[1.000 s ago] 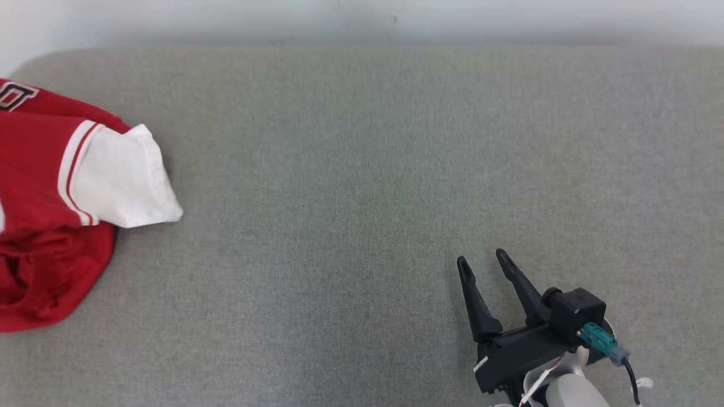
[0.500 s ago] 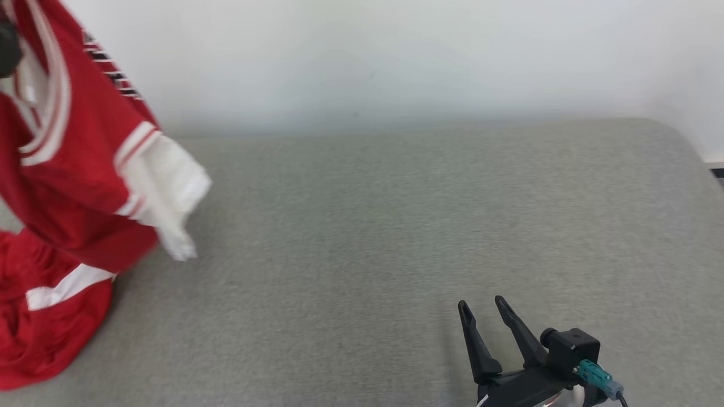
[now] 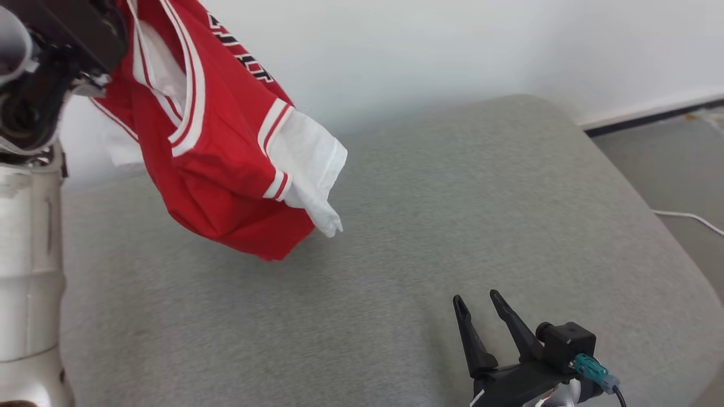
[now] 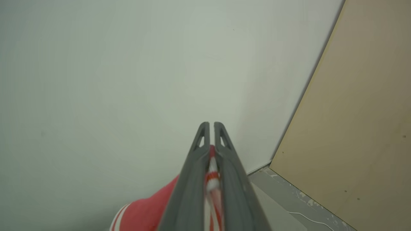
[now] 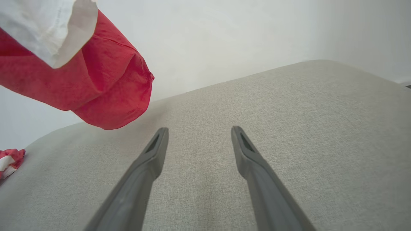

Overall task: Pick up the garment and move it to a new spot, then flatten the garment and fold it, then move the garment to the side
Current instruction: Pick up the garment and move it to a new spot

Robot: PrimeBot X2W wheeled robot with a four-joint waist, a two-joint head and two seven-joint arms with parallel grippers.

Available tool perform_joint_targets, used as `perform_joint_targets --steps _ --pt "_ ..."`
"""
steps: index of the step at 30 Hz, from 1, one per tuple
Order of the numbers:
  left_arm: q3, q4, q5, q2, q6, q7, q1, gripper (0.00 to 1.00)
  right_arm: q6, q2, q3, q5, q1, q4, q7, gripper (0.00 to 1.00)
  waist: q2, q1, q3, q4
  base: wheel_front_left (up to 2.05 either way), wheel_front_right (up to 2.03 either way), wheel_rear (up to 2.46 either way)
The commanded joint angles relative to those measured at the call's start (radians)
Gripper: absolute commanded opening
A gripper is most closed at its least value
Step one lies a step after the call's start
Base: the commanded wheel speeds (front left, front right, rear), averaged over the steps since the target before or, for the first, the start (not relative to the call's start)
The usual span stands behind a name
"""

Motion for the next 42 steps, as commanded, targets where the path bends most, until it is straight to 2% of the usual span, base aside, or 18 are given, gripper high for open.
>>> perform_joint_targets --steps 1,6,11,14,16,21,22,23,28,33,42 --pt "-0.002 0.0 -0.018 -0.011 -0.001 -0.008 0.023 0.0 0.001 -0.002 0.002 -0.004 -0.005 -0.002 0.001 1.0 0.0001 0.0001 0.022 -0.092 0.0 0.0 0.0" --pt "-0.025 0.018 -0.021 -0.039 -0.009 -0.033 0.103 0.0 0.001 -0.002 -0.004 -0.008 -0.007 -0.006 -0.001 1.0 0.0001 0.0001 0.041 -0.147 0.0 0.0 0.0" --pt "-0.06 0.05 -0.02 -0.082 -0.016 -0.101 0.246 0.0 0.001 -0.001 -0.015 -0.018 0.002 -0.009 0.002 1.0 0.0001 0.0001 0.04 -0.165 0.0 0.0 0.0" --pt "-0.091 0.085 0.0 -0.105 -0.016 -0.158 0.339 0.0 0.001 -0.001 -0.022 -0.025 0.012 -0.013 0.009 1.0 0.0001 0.0001 0.034 -0.162 0.0 0.0 0.0" --pt "-0.14 0.118 0.049 -0.094 -0.019 -0.19 0.389 0.0 0.001 -0.001 -0.023 -0.032 0.014 -0.019 0.017 1.0 0.0001 0.0001 0.032 -0.155 0.0 0.0 0.0" --pt "-0.204 0.228 0.118 -0.137 -0.021 -0.329 0.476 0.0 0.001 -0.002 -0.034 -0.052 0.034 -0.037 0.039 1.0 0.0001 0.0001 0.019 -0.118 0.0 0.0 0.0" --pt "-0.22 0.25 0.138 -0.142 -0.021 -0.355 0.486 0.43 0.001 -0.002 -0.037 -0.054 0.037 -0.043 0.045 1.0 0.0001 0.0001 0.016 -0.11 0.0 0.0 0.0" --pt "-0.228 0.271 0.142 -0.148 -0.021 -0.38 0.493 1.0 0.001 -0.002 -0.035 -0.058 0.037 -0.049 0.047 1.0 0.0001 0.0001 0.013 -0.104 0.0 0.0 0.0" --pt "-0.236 0.312 0.184 -0.18 -0.001 -0.556 0.53 1.0 0.001 -0.002 -0.061 -0.074 0.062 -0.077 0.064 1.0 0.0001 0.0001 -0.005 -0.061 0.0 0.0 0.0" --pt "-0.199 0.253 0.165 -0.196 0.014 -0.723 0.621 1.0 0.001 -0.002 -0.114 -0.085 0.091 -0.099 0.076 1.0 0.0001 0.0001 -0.027 -0.002 0.0 0.0 0.0" --pt "-0.122 0.051 0.258 -0.151 0.064 -0.771 0.821 1.0 0.001 -0.002 -0.206 -0.118 0.127 -0.138 0.095 1.0 0.0001 0.0001 -0.057 0.098 0.0 0.0 0.0"
